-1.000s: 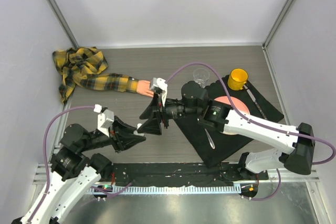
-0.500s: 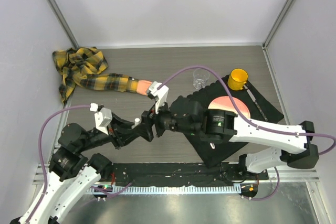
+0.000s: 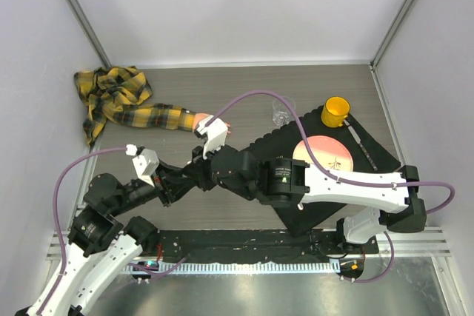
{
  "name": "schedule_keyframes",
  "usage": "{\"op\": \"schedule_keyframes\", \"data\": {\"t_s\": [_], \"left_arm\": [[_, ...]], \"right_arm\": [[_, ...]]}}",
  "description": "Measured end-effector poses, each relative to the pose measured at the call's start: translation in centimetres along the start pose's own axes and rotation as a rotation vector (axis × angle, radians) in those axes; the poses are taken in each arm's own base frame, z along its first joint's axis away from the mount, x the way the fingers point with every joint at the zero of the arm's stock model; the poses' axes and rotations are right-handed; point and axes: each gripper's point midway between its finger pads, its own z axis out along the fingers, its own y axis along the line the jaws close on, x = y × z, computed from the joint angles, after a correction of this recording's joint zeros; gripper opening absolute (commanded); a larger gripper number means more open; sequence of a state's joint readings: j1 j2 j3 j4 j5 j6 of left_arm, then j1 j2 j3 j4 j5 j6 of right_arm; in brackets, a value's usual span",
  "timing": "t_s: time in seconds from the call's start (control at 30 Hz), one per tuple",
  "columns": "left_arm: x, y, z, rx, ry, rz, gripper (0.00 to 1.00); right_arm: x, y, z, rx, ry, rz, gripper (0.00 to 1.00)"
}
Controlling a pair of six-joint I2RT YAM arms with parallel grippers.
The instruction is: Paint the nails
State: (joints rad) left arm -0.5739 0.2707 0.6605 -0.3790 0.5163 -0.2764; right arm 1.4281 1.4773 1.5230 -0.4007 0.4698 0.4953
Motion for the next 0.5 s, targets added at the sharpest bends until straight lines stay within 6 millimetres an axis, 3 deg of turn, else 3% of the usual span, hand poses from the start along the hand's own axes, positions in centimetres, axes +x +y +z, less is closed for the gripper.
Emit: {"op": "schedule_keyframes", "data": {"t_s": [0.13,0.27,0.33,0.43,0.5], "left_arm": [[0.2,-0.4,-0.1,0.019,0.008,-0.006,0.00],[0.4,-2.4,-0.3,0.128,0.016,-0.035,0.00],[0.8,-3.7,-0.5,0.203,0.034,-0.059,0.00],[0.7,-4.9,-0.8,0.268,0.035,-0.072,0.00],[0.4,-5.2,-0.9,0.287,0.024,-0.064,0.00]], "right_arm": [[0.3,0.0,-0.1,-0.070,0.003,-0.051,0.00],[1.5,1.9,-2.1,-0.532,0.035,-0.111,0.00],[2.0,2.5,-3.1,-0.659,0.026,-0.156,0.00],[2.0,3.3,-3.8,-0.736,0.019,-0.205,0.00],[1.7,3.5,-4.0,-0.752,0.004,-0.216,0.08]]}}
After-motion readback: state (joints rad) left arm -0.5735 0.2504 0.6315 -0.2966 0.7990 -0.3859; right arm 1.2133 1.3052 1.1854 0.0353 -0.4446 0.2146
